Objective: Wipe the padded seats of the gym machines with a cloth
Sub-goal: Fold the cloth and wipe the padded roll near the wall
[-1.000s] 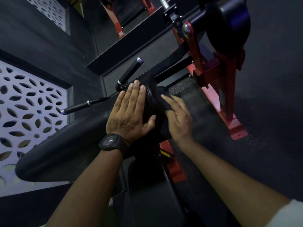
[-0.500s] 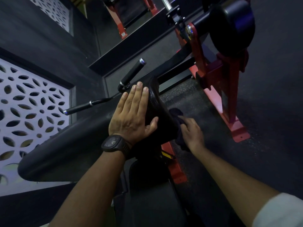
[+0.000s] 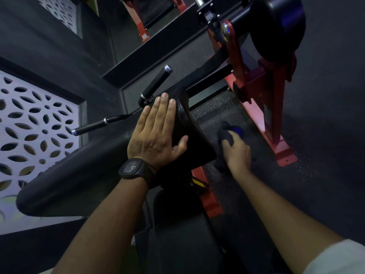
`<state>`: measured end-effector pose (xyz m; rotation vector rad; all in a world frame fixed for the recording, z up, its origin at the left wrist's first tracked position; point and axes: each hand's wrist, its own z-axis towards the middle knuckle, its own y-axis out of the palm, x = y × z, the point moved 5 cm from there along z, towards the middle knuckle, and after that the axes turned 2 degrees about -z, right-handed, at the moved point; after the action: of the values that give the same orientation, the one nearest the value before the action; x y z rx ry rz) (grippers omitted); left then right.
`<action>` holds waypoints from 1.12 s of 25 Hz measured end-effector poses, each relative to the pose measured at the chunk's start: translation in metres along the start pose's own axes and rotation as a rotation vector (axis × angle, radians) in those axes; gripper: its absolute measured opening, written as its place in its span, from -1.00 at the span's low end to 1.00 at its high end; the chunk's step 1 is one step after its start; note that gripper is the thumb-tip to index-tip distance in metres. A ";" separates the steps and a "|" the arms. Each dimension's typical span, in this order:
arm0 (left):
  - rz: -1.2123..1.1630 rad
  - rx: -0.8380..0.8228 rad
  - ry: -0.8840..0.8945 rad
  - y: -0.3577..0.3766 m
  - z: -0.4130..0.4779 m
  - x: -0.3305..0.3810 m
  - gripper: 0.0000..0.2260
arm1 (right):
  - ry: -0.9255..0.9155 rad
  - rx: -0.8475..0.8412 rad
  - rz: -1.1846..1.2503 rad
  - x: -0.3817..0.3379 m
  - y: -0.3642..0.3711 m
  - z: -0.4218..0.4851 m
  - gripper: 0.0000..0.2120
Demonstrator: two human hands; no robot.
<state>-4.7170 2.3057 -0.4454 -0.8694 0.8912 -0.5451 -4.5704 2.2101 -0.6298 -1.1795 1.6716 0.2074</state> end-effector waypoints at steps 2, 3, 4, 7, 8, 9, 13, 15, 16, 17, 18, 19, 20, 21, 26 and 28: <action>-0.003 -0.003 -0.004 0.000 0.000 0.000 -0.29 | 0.004 -0.085 0.291 -0.010 0.017 -0.013 -0.62; -0.001 -0.005 -0.004 0.000 0.000 0.001 -0.29 | 0.027 -0.124 0.372 -0.010 0.021 -0.016 -0.62; 0.000 -0.004 -0.004 0.000 0.000 0.001 -0.29 | 0.065 -0.169 0.442 -0.007 0.024 -0.016 -0.63; 0.001 -0.004 -0.007 0.000 0.000 0.001 -0.29 | 0.154 -0.336 0.615 0.000 0.026 -0.012 -0.64; 0.003 -0.002 -0.006 0.000 0.000 0.001 -0.29 | 0.159 -0.356 0.630 0.001 0.028 -0.011 -0.62; 0.005 -0.001 -0.006 0.000 0.000 0.000 -0.29 | 0.156 -0.325 0.597 0.001 0.029 -0.011 -0.57; 0.008 0.022 0.000 0.000 0.000 0.001 -0.29 | -0.048 -0.113 0.449 -0.014 0.024 -0.026 -0.59; 0.010 0.017 0.001 0.001 0.001 0.001 -0.29 | -0.078 -0.138 0.443 -0.020 0.020 -0.019 -0.64; 0.005 0.010 -0.003 0.000 0.000 0.001 -0.29 | -0.062 -0.169 0.426 -0.023 0.019 -0.017 -0.66; 0.005 0.011 -0.005 -0.001 -0.001 0.001 -0.29 | -0.047 -0.193 0.409 -0.028 0.017 -0.016 -0.67; 0.007 0.014 -0.007 -0.001 -0.001 0.001 -0.29 | -0.057 -0.187 0.392 -0.034 0.015 -0.016 -0.67; 0.009 0.017 -0.004 -0.001 -0.001 0.001 -0.29 | -0.097 -0.157 0.384 -0.042 0.013 -0.020 -0.64; 0.009 0.016 0.001 0.000 -0.001 0.001 -0.29 | -0.150 -0.124 0.394 -0.050 0.011 -0.024 -0.63; 0.008 0.016 0.004 0.000 0.000 0.001 -0.29 | -0.200 -0.103 0.406 -0.055 0.009 -0.028 -0.63; -0.011 0.022 -0.002 -0.001 -0.001 0.001 -0.29 | -0.117 -0.155 0.295 -0.052 0.004 -0.020 -0.70; -0.011 0.037 0.008 0.001 -0.001 0.000 -0.30 | -0.208 -0.119 0.314 -0.074 0.000 -0.026 -0.68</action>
<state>-4.7177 2.3060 -0.4468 -0.8393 0.8812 -0.5735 -4.5881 2.2385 -0.5586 -0.9399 1.6682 0.6126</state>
